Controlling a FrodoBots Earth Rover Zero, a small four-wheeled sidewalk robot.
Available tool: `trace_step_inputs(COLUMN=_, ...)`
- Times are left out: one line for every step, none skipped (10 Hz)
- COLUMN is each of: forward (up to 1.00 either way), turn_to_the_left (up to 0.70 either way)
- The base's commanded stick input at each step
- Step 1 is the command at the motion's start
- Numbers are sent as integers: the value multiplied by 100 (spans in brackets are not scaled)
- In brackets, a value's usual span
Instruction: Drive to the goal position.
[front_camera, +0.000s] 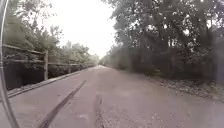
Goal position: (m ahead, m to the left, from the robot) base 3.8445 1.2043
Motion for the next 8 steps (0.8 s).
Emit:
trace_step_inputs(forward=7, turn_to_the_left=0)
trace_step_inputs(forward=7, turn_to_the_left=0)
trace_step_inputs(forward=7, turn_to_the_left=0)
trace_step_inputs(forward=7, turn_to_the_left=0)
trace_step_inputs(forward=7, turn_to_the_left=0)
trace_step_inputs(forward=7, turn_to_the_left=0)
trace_step_inputs(forward=7, turn_to_the_left=0)
trace_step_inputs(forward=7, turn_to_the_left=0)
